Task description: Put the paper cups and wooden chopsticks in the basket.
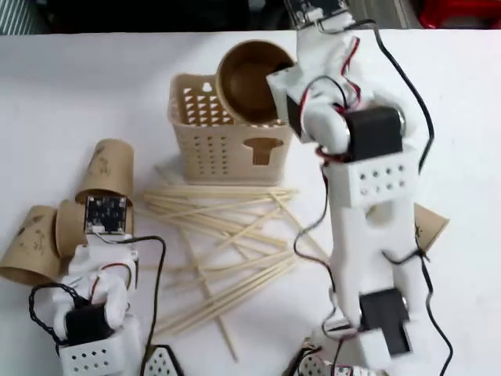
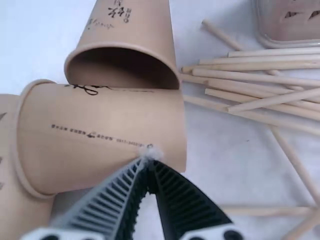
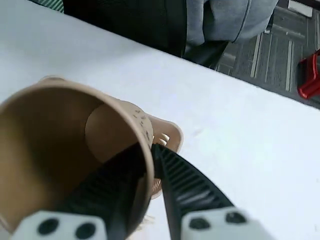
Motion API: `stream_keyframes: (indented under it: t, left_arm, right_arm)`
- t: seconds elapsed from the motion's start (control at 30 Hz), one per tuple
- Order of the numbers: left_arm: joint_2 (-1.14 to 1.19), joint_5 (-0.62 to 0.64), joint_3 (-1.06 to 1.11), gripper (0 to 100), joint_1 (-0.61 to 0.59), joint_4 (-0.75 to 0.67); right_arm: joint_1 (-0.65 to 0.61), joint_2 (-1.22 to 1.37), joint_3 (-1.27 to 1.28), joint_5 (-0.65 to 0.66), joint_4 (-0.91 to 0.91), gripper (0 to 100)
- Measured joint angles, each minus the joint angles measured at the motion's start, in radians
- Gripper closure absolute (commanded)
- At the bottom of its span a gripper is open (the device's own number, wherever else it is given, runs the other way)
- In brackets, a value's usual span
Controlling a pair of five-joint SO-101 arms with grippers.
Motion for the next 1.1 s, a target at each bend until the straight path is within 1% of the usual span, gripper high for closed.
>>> stream_keyframes:
  t: [0.13,0.33,0.4,0.53,0.6,0.77,0.9,0.97,1.1]
  left_arm:
    - [0.0,0.0,0.0,98,0.0,0.0]
    - [0.0,0.0,0.0,98,0.0,0.0]
    - [0.0,0.0,0.0,98,0.0,0.0]
    - [0.0,0.0,0.0,98,0.0,0.0]
    - [0.0,0.0,0.0,98,0.0,0.0]
    - [0.0,0.0,0.0,98,0.0,0.0]
    - [0.0,0.0,0.0,98,0.0,0.0]
    - [0.0,0.0,0.0,98,0.0,0.0]
    - [0.0,0.0,0.0,98,0.0,0.0]
  right_arm:
    - [0.003,0.114,-0.087,-0.006,0.071,97.8]
    - [0.008,0.219,-0.19,-0.068,0.158,96.7]
    - [0.021,0.247,-0.213,-0.069,0.18,91.4]
    - [0.02,0.279,-0.25,-0.069,0.227,74.8]
    - [0.018,0.281,-0.262,-0.069,0.245,71.5]
    - [0.025,0.273,-0.275,-0.069,0.256,71.5]
    - [0.021,0.219,-0.275,-0.069,0.256,71.6]
    - [0.04,0.187,-0.275,-0.069,0.256,71.6]
    - [0.127,0.104,-0.222,-0.069,0.256,71.6]
